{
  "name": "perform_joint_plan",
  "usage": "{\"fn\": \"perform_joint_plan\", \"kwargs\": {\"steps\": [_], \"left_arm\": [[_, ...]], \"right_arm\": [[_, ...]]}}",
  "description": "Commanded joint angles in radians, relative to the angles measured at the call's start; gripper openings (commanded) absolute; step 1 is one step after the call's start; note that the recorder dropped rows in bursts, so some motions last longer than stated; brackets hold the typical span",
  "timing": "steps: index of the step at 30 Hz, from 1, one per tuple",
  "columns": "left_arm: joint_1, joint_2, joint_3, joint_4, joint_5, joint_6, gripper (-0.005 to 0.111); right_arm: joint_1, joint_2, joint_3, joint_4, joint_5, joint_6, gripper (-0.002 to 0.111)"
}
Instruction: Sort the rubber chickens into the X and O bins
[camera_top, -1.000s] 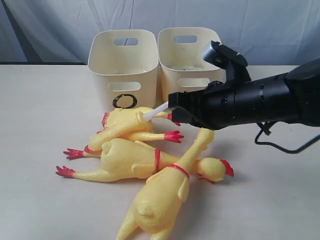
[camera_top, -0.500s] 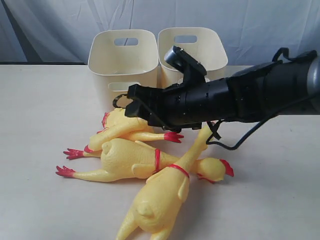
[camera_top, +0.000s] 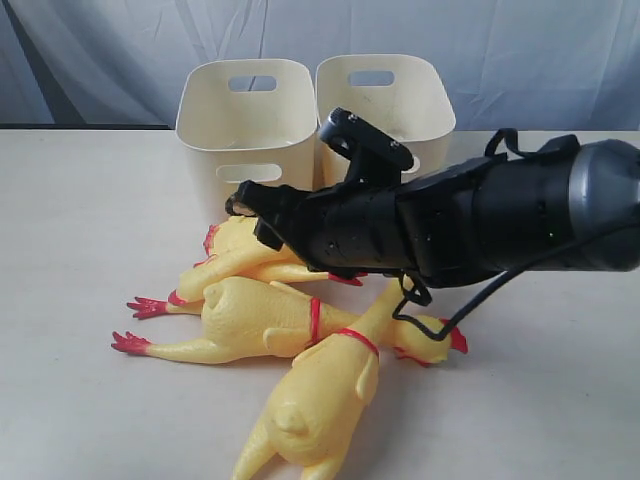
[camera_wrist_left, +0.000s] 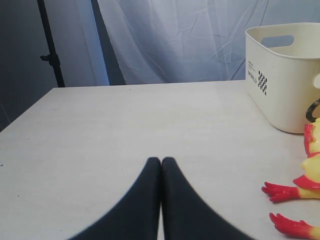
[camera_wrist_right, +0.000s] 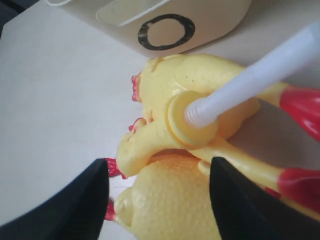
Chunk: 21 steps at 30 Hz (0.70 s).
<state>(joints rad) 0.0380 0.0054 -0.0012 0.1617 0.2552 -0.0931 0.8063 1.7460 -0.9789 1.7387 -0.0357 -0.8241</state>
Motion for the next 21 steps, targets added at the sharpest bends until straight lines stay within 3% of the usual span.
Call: {"fn": "perform_joint_plan", "kwargs": {"steps": [1,21], "left_arm": [[0.002,-0.005,0.001,0.001,-0.016,-0.007,0.000],[0.002,-0.005,0.001,0.001,-0.016,-0.007,0.000]], "right_arm": [[0.004,0.033,-0.023,0.006,-0.001,0.047,0.057],[0.004,0.147,-0.106,0.006,-0.048,0.094,0.057]]}}
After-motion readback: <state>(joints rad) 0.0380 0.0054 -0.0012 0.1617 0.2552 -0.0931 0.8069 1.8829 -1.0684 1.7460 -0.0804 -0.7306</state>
